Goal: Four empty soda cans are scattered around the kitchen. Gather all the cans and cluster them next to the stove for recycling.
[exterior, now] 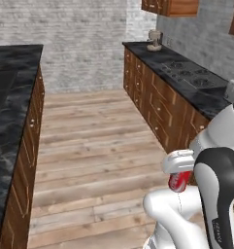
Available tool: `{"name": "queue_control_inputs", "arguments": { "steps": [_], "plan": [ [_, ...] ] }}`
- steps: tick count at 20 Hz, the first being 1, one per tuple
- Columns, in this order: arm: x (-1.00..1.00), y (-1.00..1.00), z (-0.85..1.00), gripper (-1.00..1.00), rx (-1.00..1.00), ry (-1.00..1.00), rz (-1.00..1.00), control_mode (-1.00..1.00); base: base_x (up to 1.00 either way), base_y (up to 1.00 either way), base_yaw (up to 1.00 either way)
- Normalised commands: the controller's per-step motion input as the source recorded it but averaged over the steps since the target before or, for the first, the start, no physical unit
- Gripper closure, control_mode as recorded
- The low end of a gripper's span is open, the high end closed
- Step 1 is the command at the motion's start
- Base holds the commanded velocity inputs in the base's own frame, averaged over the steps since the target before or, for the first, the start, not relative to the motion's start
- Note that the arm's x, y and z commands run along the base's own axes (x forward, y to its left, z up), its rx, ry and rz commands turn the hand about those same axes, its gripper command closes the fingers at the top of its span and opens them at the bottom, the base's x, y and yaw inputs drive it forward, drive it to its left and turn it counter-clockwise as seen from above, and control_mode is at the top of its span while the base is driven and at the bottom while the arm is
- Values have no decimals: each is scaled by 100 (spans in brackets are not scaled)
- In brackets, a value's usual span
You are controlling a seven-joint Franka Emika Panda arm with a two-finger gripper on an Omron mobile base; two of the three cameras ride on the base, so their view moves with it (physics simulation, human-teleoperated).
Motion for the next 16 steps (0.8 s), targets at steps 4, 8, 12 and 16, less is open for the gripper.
{"name": "queue_control_inputs", "arguments": {
  "steps": [4, 8, 12, 16],
  "plan": [
    [0, 0, 0, 100, 0, 0, 0, 100, 100, -35, 0],
    [0, 0, 0, 100, 0, 0, 0, 100, 100, -36, 0],
    [0, 0, 0, 100, 0, 0, 0, 100, 100, -27, 0],
    [0, 0, 0, 100, 0, 0, 0, 100, 99, -27, 0]
  ]
}}
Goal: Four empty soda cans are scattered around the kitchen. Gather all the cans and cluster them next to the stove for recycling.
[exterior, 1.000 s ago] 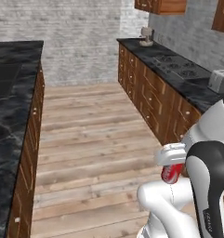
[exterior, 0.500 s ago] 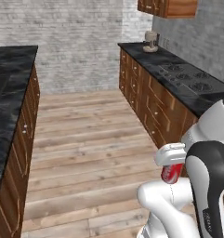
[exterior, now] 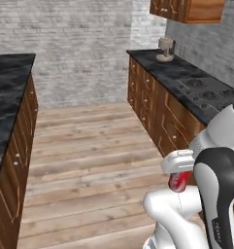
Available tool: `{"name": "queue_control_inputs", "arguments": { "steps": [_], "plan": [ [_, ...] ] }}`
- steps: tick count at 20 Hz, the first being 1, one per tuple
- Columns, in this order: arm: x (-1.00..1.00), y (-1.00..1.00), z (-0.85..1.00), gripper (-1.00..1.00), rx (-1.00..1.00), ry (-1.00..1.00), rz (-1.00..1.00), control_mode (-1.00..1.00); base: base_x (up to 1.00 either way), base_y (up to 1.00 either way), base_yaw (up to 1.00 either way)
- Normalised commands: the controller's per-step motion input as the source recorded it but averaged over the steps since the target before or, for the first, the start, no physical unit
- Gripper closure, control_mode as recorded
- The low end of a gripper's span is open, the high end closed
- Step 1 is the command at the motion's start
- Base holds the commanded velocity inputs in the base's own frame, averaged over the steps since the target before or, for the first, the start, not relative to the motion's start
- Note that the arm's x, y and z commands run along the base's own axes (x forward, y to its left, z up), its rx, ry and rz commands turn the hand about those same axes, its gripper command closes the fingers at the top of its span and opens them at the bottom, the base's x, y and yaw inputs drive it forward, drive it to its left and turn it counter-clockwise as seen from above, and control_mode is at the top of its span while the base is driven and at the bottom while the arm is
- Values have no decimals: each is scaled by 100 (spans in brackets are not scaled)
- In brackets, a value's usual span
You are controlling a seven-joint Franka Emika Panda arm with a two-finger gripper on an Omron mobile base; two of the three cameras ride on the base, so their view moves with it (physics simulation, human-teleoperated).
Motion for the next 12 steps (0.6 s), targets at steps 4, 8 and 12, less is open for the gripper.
{"name": "queue_control_inputs", "arguments": {
  "steps": [4, 8, 12],
  "plan": [
    [0, 0, 0, 100, 0, 0, 0, 100, 89, -25, -2],
    [0, 0, 0, 100, 0, 0, 0, 100, 84, -18, -8],
    [0, 0, 0, 100, 0, 0, 0, 100, 94, -12, -9]
  ]
}}
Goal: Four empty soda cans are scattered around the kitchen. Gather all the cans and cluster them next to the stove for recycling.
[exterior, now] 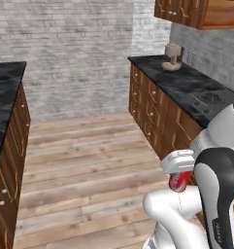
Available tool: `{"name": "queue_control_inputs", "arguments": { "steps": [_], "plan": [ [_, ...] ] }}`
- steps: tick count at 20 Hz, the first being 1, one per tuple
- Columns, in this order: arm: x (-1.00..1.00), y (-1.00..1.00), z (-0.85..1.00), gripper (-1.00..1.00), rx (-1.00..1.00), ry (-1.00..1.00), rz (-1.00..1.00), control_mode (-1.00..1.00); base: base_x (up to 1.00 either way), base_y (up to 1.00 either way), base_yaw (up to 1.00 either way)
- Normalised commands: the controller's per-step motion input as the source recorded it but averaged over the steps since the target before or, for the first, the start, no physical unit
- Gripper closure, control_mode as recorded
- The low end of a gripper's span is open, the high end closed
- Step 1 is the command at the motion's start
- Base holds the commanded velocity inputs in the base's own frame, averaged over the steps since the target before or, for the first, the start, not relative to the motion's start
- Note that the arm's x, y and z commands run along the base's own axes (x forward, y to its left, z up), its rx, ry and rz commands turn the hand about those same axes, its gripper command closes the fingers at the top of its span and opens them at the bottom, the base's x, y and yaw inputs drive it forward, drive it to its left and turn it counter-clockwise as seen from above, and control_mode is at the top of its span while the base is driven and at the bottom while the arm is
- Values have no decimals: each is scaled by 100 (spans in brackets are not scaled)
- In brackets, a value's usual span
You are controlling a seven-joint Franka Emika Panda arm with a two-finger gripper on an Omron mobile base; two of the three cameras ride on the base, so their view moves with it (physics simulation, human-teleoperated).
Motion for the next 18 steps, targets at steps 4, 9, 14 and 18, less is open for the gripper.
{"name": "queue_control_inputs", "arguments": {
  "steps": [4, 9, 14, 18],
  "plan": [
    [0, 0, 0, 100, 0, 0, 0, 100, 100, -7, -7],
    [0, 0, 0, 100, 0, 0, 0, 100, 97, -4, -5],
    [0, 0, 0, 100, 0, 0, 0, 100, 100, -7, -7],
    [0, 0, 0, 100, 0, 0, 0, 100, 100, -9, -10]
  ]
}}
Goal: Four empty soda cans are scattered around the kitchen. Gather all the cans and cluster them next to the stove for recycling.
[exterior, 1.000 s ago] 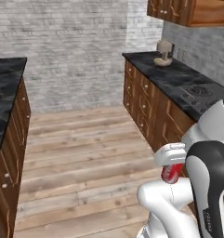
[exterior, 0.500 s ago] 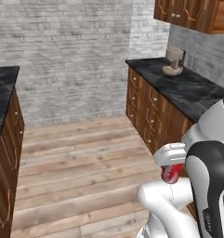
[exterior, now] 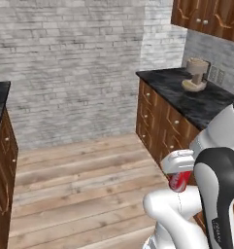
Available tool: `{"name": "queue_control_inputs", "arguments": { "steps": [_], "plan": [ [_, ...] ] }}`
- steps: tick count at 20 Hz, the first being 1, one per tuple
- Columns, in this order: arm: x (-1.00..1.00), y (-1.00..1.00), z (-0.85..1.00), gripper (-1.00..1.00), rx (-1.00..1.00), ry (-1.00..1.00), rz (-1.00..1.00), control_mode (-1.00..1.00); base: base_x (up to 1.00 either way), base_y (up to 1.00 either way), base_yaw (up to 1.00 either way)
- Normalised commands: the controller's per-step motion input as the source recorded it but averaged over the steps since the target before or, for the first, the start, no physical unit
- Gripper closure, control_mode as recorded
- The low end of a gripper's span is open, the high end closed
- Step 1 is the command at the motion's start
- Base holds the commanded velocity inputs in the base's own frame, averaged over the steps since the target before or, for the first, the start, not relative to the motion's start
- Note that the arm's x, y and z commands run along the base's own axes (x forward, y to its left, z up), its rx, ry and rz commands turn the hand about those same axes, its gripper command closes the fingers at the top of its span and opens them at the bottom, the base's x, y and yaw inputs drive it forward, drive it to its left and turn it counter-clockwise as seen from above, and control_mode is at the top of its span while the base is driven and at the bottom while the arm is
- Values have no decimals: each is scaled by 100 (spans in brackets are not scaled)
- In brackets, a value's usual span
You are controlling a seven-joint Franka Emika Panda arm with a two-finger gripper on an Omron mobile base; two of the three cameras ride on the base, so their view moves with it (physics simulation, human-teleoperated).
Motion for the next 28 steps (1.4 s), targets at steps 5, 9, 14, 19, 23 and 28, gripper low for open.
{"name": "queue_control_inputs", "arguments": {
  "steps": [5, 9, 14, 19, 23, 28],
  "plan": [
    [0, 0, 0, 100, 0, 0, 0, 100, 94, -19, -20],
    [0, 0, 0, 100, 0, 0, 0, 100, 63, -24, -29],
    [0, 0, 0, 100, 0, 0, 0, 100, 49, -17, -33],
    [0, 0, 0, 100, 0, 0, 0, 100, 40, -4, -36],
    [0, 0, 0, 100, 0, 0, 0, 100, 38, 0, -42],
    [0, 0, 0, 100, 0, 0, 0, 100, 50, 4, -48]
  ]
}}
